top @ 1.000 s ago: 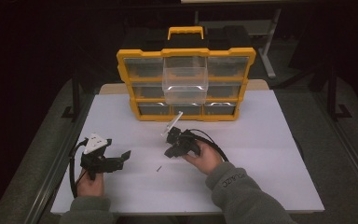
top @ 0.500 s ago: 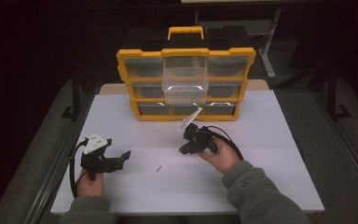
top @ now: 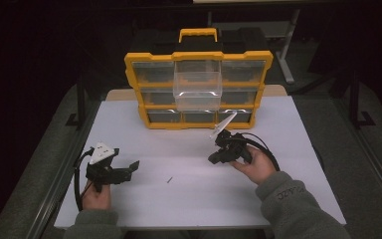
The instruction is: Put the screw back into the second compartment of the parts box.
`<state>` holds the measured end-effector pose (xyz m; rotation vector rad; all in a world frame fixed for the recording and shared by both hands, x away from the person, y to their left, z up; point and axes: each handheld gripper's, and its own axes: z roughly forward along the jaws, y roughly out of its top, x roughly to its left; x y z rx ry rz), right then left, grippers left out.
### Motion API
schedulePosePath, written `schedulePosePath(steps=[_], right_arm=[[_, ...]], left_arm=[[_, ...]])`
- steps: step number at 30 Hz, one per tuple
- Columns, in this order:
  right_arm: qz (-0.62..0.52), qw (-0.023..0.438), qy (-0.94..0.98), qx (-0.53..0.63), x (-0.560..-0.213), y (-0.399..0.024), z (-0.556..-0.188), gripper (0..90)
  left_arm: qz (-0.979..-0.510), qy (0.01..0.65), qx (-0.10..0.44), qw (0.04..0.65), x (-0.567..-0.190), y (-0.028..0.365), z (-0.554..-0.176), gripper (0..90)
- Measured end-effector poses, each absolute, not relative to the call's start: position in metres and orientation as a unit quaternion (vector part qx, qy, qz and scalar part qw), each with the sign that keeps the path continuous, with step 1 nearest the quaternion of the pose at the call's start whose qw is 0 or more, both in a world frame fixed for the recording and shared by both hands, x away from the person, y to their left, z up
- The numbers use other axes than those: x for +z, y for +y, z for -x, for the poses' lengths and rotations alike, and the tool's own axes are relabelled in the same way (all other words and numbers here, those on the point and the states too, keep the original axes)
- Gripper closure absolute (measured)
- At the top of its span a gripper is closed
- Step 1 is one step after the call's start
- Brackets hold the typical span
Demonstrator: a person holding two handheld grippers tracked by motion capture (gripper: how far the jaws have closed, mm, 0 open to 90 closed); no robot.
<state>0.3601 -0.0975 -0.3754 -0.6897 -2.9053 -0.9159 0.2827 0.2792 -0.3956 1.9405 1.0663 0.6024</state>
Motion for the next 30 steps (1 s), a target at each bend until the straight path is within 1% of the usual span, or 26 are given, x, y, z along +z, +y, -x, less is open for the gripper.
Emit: schedulePosePath(steps=[13,18,24,30], right_arm=[[0.241,0.003,-0.921,-0.306,-0.353,-0.137,-0.361,86.5],[0.242,-0.007,-0.921,-0.306,-0.335,-0.155,-0.365,86.5],[0.25,0.001,-0.92,-0.302,-0.315,-0.172,-0.374,86.3],[0.254,-0.009,-0.92,-0.299,-0.292,-0.186,-0.38,86.3]], left_arm=[[-0.77,0.425,0.238,0.412,-0.396,0.279,-0.283,13.8],[-0.77,0.424,0.239,0.412,-0.396,0.28,-0.283,13.8],[-0.77,0.424,0.239,0.413,-0.396,0.279,-0.283,13.8],[-0.771,0.422,0.242,0.412,-0.396,0.279,-0.283,13.9]])
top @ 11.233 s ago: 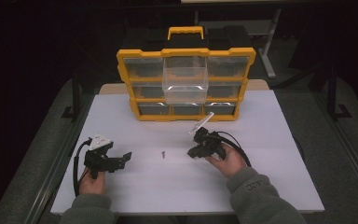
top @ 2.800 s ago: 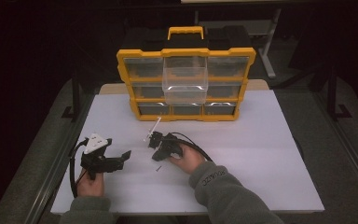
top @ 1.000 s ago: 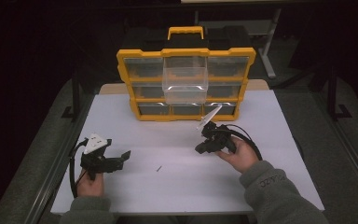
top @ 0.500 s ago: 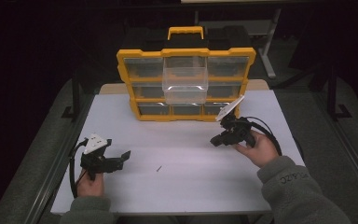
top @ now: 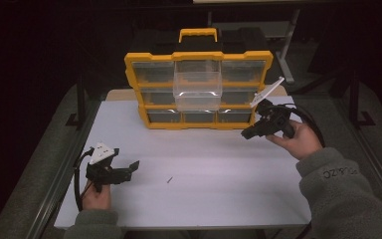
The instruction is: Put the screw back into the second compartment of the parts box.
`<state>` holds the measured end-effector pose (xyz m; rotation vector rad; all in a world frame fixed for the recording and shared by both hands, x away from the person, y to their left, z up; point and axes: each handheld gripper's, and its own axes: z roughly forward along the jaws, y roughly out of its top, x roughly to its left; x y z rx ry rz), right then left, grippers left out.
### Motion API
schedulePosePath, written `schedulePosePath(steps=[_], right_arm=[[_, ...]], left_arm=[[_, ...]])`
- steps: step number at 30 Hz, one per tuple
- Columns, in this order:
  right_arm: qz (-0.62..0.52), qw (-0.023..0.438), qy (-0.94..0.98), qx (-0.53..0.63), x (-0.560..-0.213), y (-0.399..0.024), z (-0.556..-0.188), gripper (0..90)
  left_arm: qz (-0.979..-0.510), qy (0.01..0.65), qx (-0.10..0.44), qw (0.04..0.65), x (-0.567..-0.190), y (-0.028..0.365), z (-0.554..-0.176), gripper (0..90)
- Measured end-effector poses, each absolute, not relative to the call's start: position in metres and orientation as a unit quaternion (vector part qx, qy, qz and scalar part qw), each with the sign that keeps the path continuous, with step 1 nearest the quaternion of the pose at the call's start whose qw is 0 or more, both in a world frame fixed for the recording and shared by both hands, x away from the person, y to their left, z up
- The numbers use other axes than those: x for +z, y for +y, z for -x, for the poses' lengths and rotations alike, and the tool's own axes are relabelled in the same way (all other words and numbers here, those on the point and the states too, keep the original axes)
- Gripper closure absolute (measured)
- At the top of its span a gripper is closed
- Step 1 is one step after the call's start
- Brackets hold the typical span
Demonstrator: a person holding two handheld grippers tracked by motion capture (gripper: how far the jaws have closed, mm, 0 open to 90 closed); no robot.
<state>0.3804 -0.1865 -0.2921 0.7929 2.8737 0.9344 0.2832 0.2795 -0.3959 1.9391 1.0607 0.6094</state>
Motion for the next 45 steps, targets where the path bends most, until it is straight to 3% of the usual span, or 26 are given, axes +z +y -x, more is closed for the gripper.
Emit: schedulePosePath(steps=[25,34,45], right_arm=[[-0.244,0.052,0.918,0.308,-0.165,-0.189,-0.407,86.5],[-0.207,0.062,0.926,0.311,-0.128,-0.149,-0.415,86.6],[-0.178,0.055,0.935,0.302,-0.127,-0.094,-0.429,86.4]], left_arm=[[-0.771,0.424,0.239,0.409,-0.396,0.28,-0.284,13.8],[-0.771,0.426,0.236,0.409,-0.396,0.28,-0.283,13.8],[-0.772,0.426,0.235,0.409,-0.396,0.281,-0.283,13.8]])
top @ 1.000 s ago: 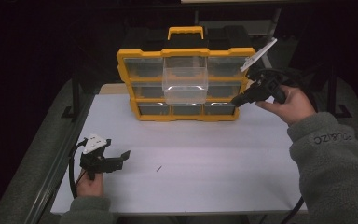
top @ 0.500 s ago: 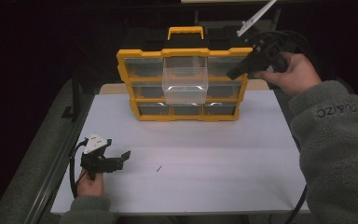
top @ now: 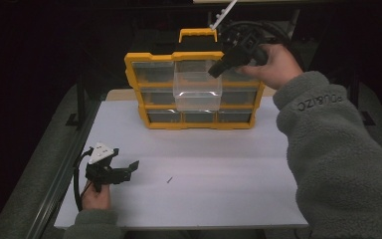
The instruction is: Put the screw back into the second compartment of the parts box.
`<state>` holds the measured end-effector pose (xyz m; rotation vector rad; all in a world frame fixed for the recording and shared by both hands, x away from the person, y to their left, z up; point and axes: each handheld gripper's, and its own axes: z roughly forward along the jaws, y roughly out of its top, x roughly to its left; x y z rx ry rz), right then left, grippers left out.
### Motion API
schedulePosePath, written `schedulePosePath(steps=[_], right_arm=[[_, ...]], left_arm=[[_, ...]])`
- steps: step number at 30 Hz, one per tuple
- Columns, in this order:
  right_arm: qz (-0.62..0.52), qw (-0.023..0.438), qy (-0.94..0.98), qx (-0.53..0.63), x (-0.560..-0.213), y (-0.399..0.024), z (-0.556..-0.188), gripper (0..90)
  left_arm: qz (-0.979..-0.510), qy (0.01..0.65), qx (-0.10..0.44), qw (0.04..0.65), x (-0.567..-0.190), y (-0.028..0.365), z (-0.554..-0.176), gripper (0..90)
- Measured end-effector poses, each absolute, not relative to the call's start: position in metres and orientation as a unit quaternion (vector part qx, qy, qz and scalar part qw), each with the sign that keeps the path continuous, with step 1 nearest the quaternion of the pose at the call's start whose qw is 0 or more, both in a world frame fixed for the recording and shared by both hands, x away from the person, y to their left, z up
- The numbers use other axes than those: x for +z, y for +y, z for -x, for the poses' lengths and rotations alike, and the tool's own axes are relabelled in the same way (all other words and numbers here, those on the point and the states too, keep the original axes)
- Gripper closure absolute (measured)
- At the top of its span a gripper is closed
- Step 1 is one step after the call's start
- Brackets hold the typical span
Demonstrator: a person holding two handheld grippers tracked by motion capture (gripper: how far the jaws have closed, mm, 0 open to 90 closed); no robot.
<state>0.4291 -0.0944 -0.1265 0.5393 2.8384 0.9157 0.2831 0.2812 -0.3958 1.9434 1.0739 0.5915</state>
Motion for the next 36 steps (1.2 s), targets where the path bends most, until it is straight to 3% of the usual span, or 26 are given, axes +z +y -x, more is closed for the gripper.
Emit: schedulePosePath(steps=[17,19,26,36], right_arm=[[-0.169,0.023,0.947,0.271,-0.167,-0.049,-0.446,86.1],[-0.174,0.028,0.945,0.274,-0.167,-0.049,-0.447,79.6],[-0.175,0.037,0.94,0.291,-0.154,-0.063,-0.441,77.9],[-0.196,0.055,0.925,0.321,-0.131,-0.115,-0.414,70.7]], left_arm=[[-0.769,0.424,0.235,0.415,-0.396,0.28,-0.284,13.9],[-0.77,0.424,0.236,0.415,-0.396,0.28,-0.284,13.8],[-0.766,0.429,0.233,0.418,-0.396,0.28,-0.284,13.8],[-0.77,0.426,0.235,0.412,-0.396,0.28,-0.284,13.8]])
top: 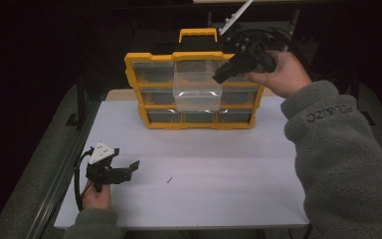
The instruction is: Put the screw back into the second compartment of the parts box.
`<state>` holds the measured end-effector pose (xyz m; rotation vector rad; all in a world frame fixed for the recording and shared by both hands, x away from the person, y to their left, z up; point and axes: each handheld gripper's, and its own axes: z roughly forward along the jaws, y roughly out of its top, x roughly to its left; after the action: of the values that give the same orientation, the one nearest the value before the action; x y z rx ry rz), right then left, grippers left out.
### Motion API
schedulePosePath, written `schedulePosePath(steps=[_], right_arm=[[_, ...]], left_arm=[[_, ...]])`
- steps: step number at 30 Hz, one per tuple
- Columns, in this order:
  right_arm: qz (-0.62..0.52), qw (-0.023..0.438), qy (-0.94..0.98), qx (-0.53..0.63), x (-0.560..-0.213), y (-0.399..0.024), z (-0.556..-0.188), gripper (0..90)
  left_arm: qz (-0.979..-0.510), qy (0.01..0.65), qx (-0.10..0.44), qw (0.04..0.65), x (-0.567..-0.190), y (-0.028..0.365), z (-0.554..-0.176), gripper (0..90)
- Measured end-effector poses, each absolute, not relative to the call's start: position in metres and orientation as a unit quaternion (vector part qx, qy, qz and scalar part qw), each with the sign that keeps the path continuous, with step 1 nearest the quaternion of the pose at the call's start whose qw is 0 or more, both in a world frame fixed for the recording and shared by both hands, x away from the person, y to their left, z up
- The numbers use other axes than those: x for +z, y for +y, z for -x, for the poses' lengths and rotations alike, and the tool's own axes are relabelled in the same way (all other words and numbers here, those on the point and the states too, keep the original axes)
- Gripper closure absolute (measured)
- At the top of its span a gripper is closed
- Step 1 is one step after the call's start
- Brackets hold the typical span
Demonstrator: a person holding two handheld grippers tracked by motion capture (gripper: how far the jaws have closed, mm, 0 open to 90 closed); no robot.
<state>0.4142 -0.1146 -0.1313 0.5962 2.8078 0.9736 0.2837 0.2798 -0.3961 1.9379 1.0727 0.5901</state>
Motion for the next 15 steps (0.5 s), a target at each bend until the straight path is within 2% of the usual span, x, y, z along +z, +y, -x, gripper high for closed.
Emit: schedulePosePath(steps=[15], right_arm=[[-0.22,0.071,0.911,0.341,-0.161,-0.175,-0.372,61.5]], left_arm=[[-0.77,0.426,0.235,0.413,-0.396,0.279,-0.284,13.8]])
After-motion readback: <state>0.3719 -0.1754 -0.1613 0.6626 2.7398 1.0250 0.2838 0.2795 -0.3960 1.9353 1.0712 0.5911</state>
